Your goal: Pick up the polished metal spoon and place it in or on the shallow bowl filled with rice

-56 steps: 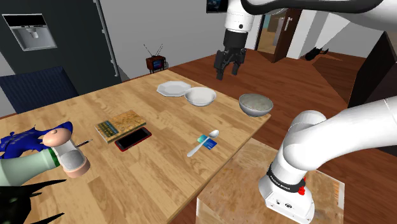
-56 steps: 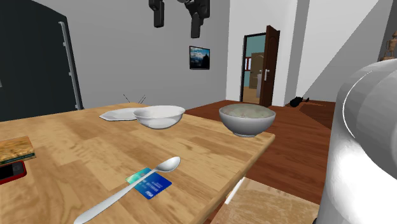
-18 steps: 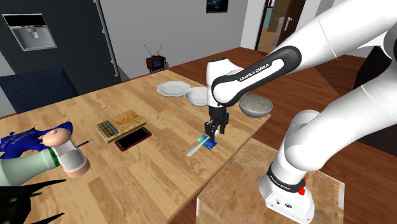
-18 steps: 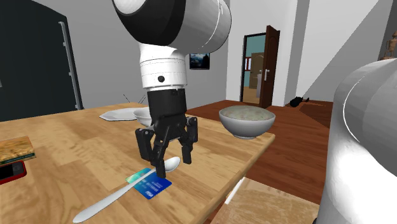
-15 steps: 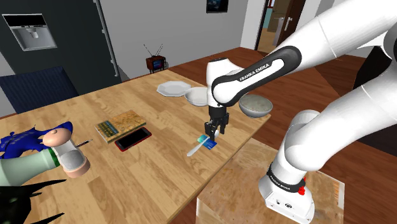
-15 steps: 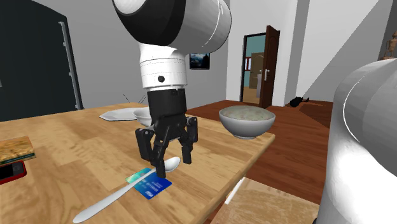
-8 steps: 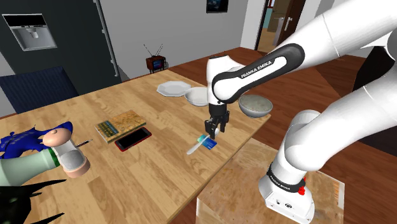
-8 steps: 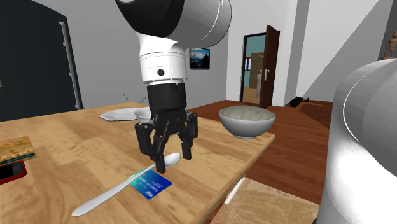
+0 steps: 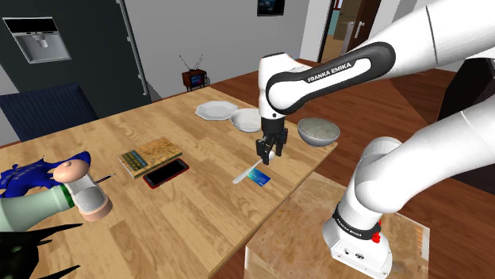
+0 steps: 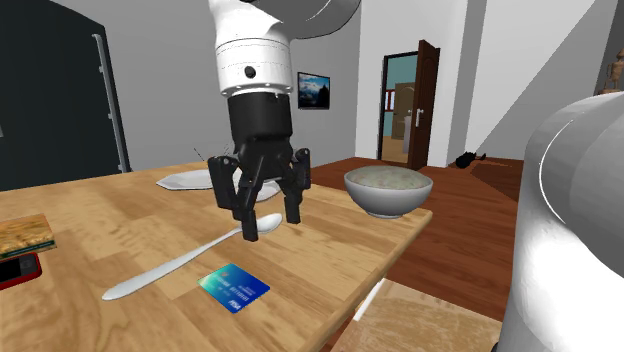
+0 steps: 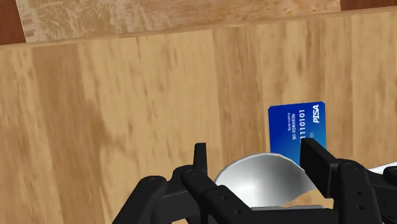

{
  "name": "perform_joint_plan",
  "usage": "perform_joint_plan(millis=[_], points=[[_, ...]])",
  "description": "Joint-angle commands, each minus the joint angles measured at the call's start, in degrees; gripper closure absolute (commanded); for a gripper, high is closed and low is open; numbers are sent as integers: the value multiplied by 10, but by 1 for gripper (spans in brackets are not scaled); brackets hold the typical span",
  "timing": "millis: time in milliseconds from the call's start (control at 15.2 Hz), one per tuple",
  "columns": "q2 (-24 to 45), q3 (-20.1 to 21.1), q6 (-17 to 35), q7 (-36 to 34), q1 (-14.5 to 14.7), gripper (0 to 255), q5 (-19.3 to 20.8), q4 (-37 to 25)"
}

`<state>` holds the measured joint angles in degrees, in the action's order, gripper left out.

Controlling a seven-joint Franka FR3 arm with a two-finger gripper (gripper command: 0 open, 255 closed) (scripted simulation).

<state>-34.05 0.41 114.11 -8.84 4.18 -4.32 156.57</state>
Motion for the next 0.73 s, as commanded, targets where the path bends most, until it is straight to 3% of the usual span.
perform_joint_plan(millis=[0,660], points=[[-8,0,-18,-1,0,255,1,-10],[-36,-1,-106,-6,-1,255,3,-70]])
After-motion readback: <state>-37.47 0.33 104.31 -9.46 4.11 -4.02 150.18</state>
